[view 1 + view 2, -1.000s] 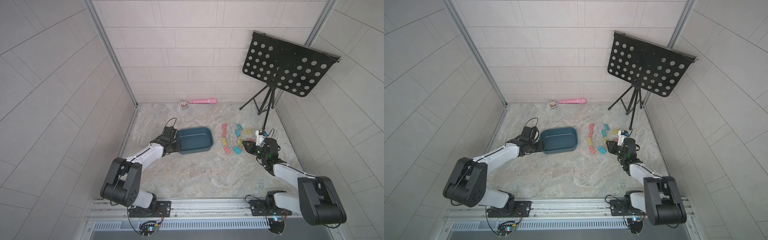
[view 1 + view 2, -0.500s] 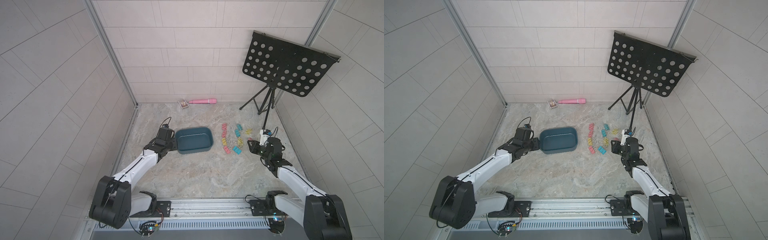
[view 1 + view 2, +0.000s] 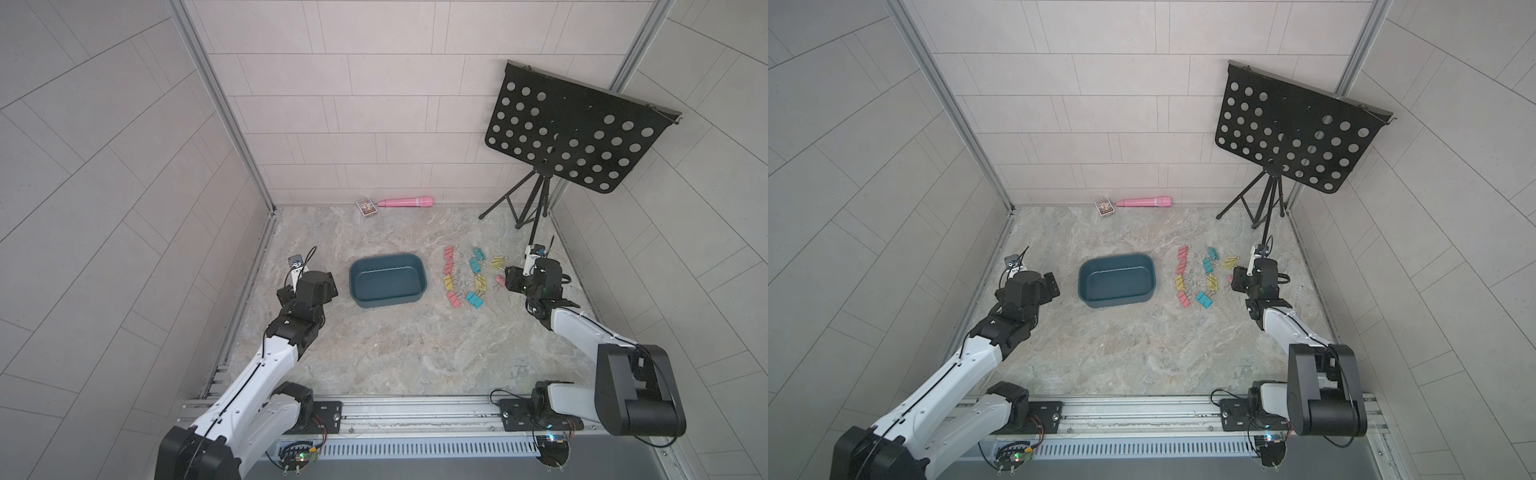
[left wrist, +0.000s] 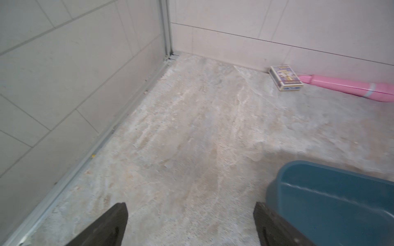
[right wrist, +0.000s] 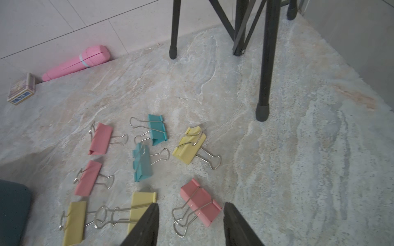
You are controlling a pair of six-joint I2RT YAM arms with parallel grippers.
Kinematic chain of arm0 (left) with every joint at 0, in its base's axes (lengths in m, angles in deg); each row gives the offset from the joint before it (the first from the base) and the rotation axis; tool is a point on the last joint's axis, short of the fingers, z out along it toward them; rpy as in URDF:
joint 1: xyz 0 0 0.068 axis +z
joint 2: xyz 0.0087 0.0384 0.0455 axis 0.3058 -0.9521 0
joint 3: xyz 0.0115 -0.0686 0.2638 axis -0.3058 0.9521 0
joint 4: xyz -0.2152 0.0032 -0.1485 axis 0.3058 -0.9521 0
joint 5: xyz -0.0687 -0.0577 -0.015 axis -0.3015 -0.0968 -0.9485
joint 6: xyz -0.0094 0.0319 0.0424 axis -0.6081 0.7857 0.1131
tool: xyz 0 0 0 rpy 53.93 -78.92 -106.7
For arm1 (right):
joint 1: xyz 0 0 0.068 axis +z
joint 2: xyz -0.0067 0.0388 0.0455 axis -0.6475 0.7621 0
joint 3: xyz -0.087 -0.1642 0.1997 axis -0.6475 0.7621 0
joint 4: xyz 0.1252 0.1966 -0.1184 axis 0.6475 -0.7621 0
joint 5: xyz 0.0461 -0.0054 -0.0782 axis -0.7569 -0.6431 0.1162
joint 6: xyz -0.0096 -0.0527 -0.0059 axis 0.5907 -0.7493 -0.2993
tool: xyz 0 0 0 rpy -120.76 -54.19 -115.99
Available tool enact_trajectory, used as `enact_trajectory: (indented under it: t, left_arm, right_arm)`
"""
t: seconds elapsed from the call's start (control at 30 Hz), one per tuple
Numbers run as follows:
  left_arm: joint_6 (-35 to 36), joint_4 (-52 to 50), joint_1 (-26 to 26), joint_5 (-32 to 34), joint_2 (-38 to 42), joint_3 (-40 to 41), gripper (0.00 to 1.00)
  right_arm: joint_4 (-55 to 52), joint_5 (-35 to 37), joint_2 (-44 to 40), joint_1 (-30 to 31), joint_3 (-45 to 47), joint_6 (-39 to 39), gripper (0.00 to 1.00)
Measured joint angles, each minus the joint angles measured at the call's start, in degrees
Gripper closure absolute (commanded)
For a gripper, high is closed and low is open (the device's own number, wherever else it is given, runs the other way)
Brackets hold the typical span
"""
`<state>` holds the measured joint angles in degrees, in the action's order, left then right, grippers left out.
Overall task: Take out the binder clips from the storage box
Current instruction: Reset both arms
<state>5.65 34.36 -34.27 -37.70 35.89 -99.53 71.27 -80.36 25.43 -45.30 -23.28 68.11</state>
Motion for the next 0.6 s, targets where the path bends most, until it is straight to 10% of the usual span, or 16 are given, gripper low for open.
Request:
enact_trajectory:
  t: [0.53, 0.6]
  left_arm:
    - [8.79, 34.36, 10.01, 9.81, -25.79, 7.26, 0.0]
    - [9.31, 38.95, 11.02, 7.5, -28.5, 7.26, 0.0]
  right_arm:
    - [28.24, 4.48, 9.97, -0.22, 9.73, -7.15, 0.35]
    - [30.29, 4.48, 11.87, -0.04, 10.03, -8.07, 0.18]
